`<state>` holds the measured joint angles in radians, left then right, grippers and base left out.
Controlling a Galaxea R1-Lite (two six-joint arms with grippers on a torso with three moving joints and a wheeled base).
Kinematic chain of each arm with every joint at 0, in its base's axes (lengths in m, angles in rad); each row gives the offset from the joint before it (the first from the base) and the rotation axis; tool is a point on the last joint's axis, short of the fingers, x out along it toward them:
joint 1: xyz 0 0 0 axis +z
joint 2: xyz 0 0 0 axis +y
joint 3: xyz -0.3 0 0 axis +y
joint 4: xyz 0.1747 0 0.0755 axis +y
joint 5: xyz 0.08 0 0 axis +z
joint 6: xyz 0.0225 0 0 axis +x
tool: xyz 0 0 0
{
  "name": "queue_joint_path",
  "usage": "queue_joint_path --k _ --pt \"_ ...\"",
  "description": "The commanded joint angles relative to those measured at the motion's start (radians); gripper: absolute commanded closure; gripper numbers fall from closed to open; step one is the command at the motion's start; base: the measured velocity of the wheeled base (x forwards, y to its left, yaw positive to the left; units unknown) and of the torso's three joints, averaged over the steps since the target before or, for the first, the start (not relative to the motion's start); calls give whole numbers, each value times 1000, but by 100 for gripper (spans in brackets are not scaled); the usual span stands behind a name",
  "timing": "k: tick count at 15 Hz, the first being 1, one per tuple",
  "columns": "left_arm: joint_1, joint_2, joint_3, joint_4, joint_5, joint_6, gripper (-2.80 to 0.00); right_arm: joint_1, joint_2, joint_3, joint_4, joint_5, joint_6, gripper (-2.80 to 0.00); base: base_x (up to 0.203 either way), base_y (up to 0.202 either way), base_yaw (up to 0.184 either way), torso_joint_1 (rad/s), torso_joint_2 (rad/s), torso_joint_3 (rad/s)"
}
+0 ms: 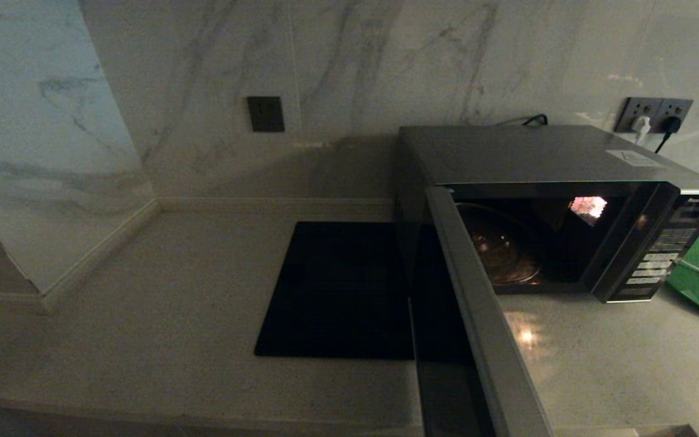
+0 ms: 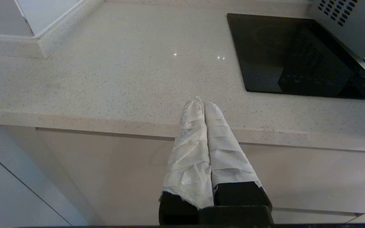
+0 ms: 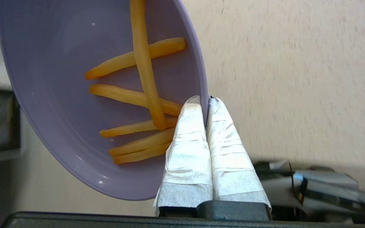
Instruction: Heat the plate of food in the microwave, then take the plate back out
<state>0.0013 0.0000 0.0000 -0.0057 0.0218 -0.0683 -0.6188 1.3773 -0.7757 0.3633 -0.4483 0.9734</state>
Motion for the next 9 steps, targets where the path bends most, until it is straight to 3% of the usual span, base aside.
queue_joint_path --k 1,5,9 --pt "2 2 0 0 1 -1 0 -49 109 62 -110 -2 -4 0 0 0 0 0 0 0" --pt "1 1 0 -1 1 -1 0 -80 265 118 -322 -6 -36 0 0 0 0 0 0 0" --pt "2 0 0 0 0 -1 0 -84 351 57 -378 -6 -63 0 0 0 0 0 0 0"
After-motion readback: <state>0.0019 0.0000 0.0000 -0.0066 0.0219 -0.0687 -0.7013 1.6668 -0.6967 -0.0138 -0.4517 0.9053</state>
